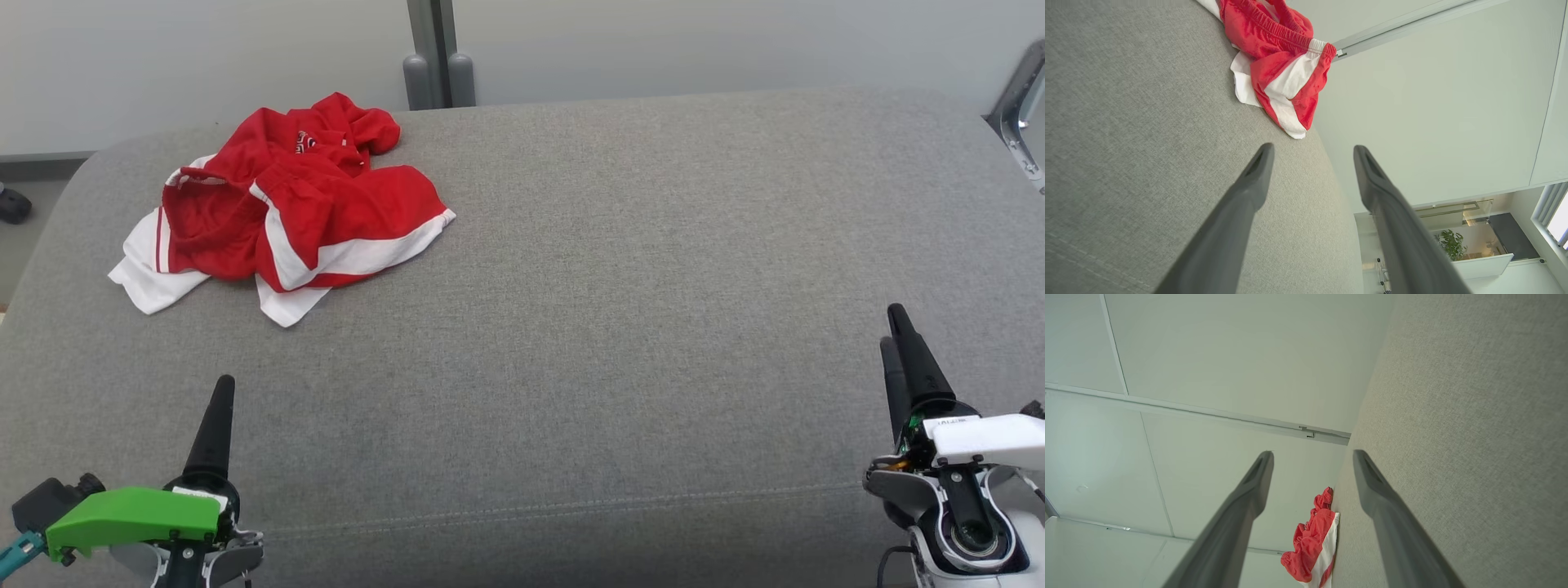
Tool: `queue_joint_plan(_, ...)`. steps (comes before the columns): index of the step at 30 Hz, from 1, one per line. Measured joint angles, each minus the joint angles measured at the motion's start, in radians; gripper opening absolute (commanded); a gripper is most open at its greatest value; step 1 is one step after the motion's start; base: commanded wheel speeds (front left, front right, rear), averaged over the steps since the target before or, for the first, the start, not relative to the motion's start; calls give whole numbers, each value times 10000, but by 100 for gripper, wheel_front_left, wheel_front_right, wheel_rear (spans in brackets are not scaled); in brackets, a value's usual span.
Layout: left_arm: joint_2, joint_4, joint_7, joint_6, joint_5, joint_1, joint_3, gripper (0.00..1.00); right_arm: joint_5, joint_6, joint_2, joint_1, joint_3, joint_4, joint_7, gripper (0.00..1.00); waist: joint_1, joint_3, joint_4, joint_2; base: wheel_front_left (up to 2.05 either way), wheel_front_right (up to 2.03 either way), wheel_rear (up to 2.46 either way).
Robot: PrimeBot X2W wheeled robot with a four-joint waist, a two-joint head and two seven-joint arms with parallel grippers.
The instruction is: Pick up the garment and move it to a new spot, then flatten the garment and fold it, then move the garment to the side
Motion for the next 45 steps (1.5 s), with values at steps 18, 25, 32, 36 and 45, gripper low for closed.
queue_joint_plan(18, 612, -155, -648, 399, 3465, -94, -798, 100, -3626, 2, -1007, -170, 1248, -453, -677, 100, 0, -11, -11, 0, 0, 0, 0)
queue_joint_plan(25, 681, -418, -897, 717, 4592, -137, -961, 100, -4729, -102, -1099, -176, 1551, -621, -918, 100, 0, -3, -12, 0, 0, 0, 0)
queue_joint_plan(32, 662, -694, -1143, 878, 5590, -217, -1195, 100, -5833, -360, -1106, -230, 1732, -849, -1149, 100, 0, 5, -11, 0, 0, 0, 0)
queue_joint_plan(36, 652, -755, -1313, 924, 6153, -219, -1267, 100, -6435, -447, -1154, -253, 1852, -938, -1317, 100, 0, 8, -8, 0, 0, 0, 0)
queue_joint_plan(45, 646, -1014, -1628, 982, 7388, -222, -1496, 100, -7682, -612, -1239, -278, 2105, -1151, -1653, 100, 0, 18, 17, 0, 0, 0, 0)
